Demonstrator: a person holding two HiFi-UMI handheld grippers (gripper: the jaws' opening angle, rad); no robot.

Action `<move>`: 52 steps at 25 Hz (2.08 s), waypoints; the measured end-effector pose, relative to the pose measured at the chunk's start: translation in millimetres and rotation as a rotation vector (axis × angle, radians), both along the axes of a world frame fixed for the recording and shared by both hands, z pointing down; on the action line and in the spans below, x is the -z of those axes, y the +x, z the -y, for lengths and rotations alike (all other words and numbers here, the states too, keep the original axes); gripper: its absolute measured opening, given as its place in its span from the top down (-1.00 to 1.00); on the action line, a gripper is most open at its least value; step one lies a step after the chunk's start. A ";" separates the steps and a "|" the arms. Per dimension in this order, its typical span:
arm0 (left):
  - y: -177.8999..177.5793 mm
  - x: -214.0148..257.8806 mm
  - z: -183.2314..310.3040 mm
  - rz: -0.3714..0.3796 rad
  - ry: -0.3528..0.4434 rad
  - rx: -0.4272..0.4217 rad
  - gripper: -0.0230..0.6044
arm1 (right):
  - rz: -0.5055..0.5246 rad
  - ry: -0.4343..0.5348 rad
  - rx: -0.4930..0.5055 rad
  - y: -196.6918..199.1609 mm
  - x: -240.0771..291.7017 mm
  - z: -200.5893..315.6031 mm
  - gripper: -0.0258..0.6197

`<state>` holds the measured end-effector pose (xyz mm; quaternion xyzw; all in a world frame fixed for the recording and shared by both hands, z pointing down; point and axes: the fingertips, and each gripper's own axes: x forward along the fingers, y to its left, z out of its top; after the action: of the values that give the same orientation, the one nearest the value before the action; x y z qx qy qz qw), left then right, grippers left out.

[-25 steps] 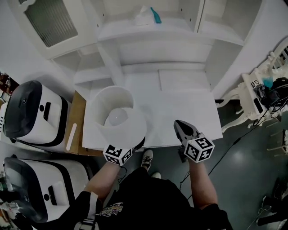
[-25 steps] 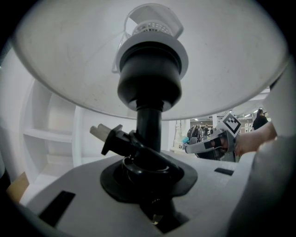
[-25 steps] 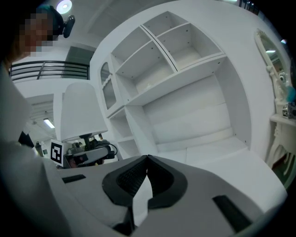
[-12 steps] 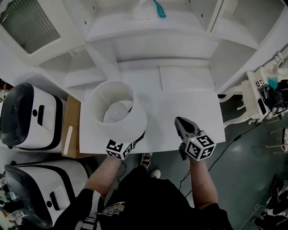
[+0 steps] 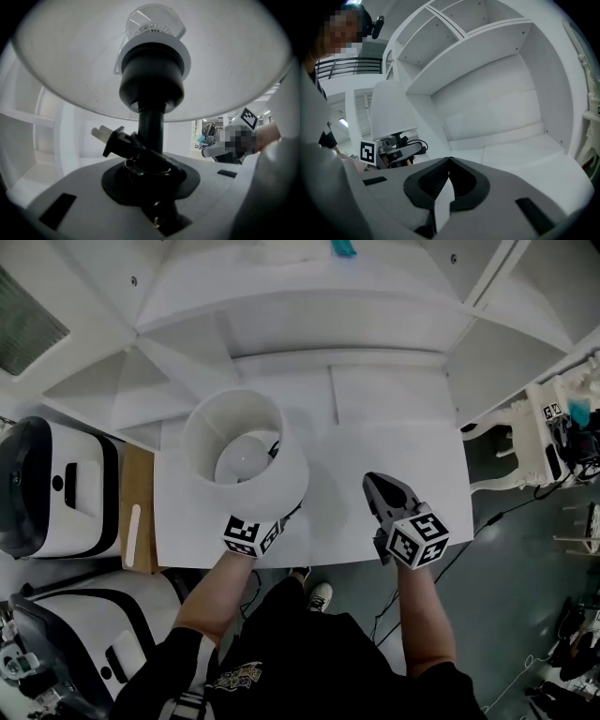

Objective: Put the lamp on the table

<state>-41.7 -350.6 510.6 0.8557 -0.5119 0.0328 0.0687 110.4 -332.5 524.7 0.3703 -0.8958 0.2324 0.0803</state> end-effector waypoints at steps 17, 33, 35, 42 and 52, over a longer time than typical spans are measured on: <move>-1.2 -36.1 93.6 -0.009 -0.002 0.021 0.63 | -0.041 -0.032 0.053 -4.8 -36.5 46.8 0.84; -8.0 -58.7 148.0 -0.011 0.010 0.039 0.63 | -0.025 -0.090 0.016 -6.0 -67.0 72.1 0.84; -7.8 -60.5 153.9 -0.007 0.016 0.042 0.63 | -0.023 -0.096 0.015 -5.7 -69.7 72.9 0.84; -8.4 -68.6 168.4 -0.002 0.023 0.049 0.63 | -0.028 -0.120 0.007 -2.1 -82.2 72.0 0.84; -6.1 -69.2 168.5 0.001 0.060 0.064 0.62 | -0.025 -0.138 0.012 -2.1 -90.7 71.4 0.84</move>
<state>-47.8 -519.1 579.8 0.8405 -0.5398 0.0153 0.0437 108.3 -403.9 615.3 0.3614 -0.8787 0.2885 0.1183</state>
